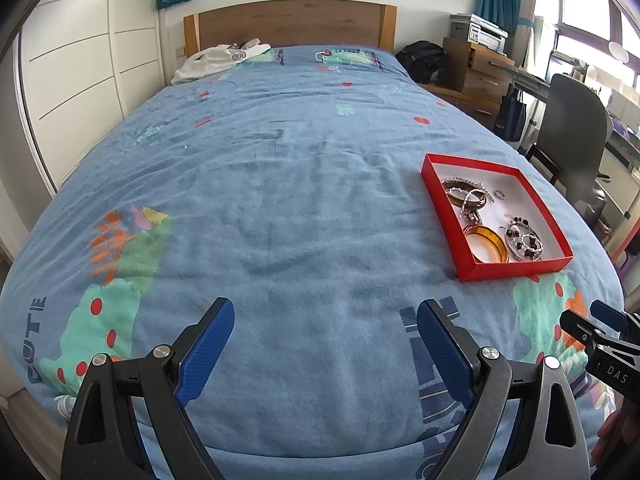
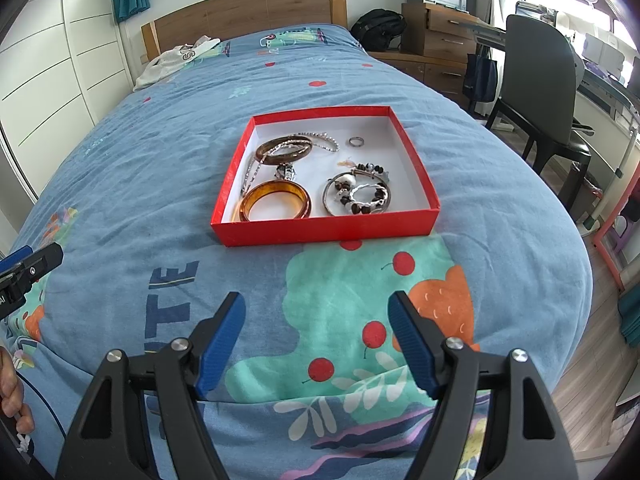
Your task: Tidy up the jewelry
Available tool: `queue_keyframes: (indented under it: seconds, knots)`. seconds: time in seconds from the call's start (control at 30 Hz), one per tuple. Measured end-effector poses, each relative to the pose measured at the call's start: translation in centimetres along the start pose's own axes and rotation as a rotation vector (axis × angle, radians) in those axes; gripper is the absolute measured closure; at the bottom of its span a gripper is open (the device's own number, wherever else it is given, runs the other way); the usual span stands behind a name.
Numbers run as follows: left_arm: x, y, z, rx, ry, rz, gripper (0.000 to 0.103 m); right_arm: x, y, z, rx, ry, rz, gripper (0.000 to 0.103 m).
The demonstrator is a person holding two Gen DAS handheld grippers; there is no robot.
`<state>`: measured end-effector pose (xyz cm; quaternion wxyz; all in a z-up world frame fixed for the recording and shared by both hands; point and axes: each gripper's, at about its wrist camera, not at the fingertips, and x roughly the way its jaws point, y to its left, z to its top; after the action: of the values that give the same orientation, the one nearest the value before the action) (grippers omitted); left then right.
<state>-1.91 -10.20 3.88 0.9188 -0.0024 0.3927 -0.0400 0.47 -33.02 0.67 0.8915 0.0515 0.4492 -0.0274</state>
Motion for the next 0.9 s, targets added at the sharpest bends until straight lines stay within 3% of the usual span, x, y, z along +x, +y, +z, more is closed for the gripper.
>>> queue_keyframes:
  seconds: [0.9]
  knots:
    - [0.66, -0.93, -0.78, 0.023, 0.024, -0.031, 0.005, 0.52, -0.19, -0.15, 0.008, 0.004, -0.002, 0.030]
